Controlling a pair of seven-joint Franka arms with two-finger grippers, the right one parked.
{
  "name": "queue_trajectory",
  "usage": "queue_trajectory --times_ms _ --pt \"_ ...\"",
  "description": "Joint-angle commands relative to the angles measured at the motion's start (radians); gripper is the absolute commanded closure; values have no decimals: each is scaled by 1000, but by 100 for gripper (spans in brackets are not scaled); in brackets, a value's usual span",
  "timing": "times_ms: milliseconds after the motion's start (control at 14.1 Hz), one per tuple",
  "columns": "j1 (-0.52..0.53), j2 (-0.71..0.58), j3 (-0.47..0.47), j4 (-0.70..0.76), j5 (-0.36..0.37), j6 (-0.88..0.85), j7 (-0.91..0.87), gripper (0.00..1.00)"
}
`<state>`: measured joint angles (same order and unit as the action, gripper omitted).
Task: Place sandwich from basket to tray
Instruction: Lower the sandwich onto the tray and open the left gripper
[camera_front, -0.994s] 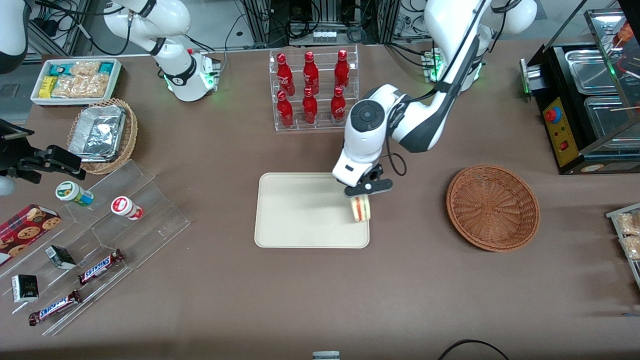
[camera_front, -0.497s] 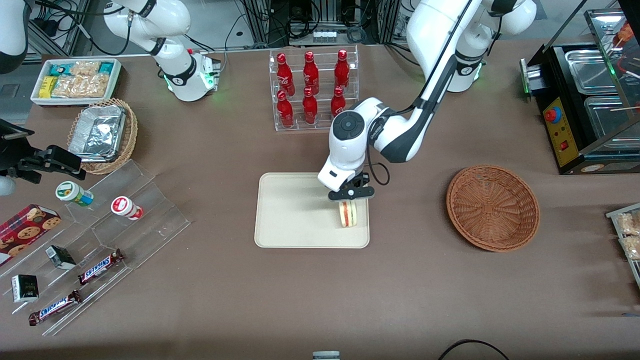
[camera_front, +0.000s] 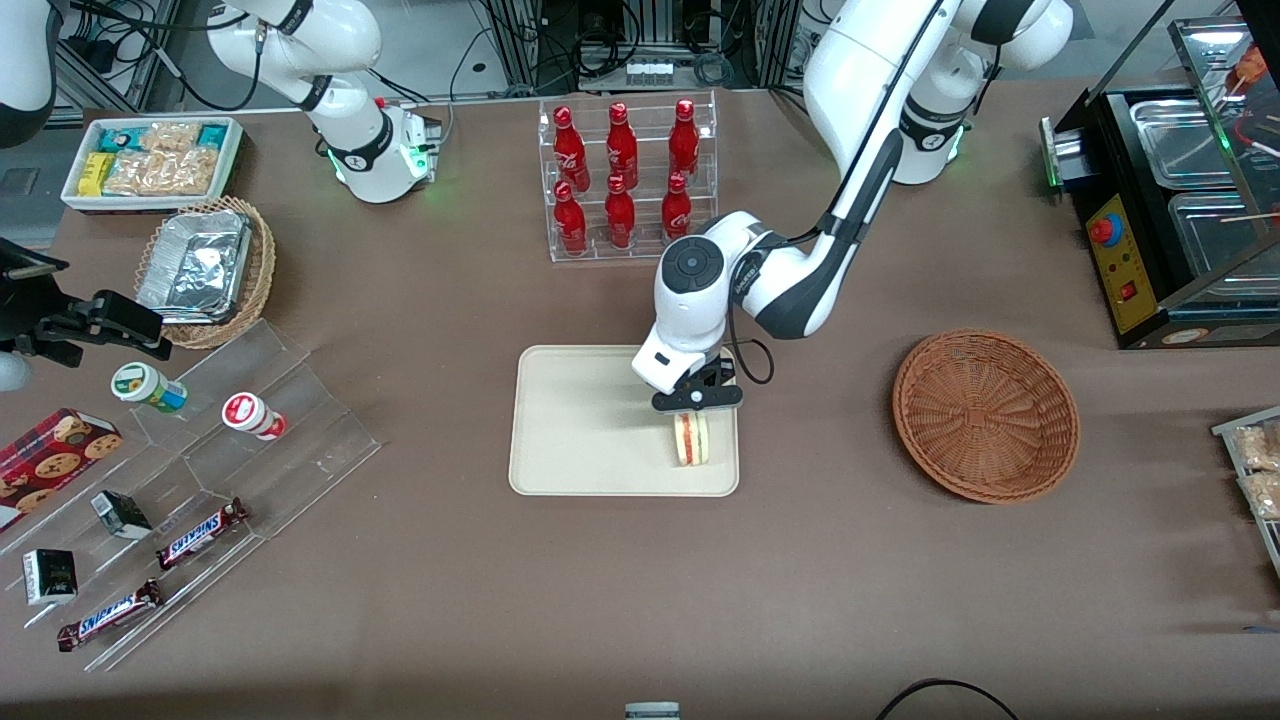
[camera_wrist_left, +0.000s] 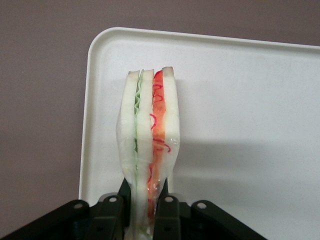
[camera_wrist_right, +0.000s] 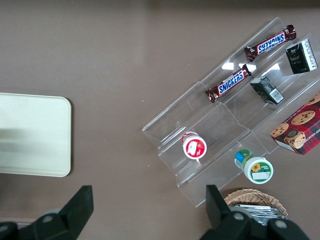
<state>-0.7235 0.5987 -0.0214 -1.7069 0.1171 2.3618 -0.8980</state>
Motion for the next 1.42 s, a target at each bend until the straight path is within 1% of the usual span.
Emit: queue_trajectory --times_ms 0,142,213,497,639,923,1207,1349 --pt "-13 27 11 29 21 14 1 38" --pt "-13 29 11 30 22 16 1 23" --pt "-13 26 11 30 22 16 1 18" --pt "-8 -2 14 42 22 4 -10 5" --pt "-5 -43 15 42 21 -44 -15 1" --pt "-1 -126 15 43 16 -191 -18 0" --pt "7 -209 21 44 7 -263 -21 0" --pt "38 -278 32 44 10 -318 -16 0"
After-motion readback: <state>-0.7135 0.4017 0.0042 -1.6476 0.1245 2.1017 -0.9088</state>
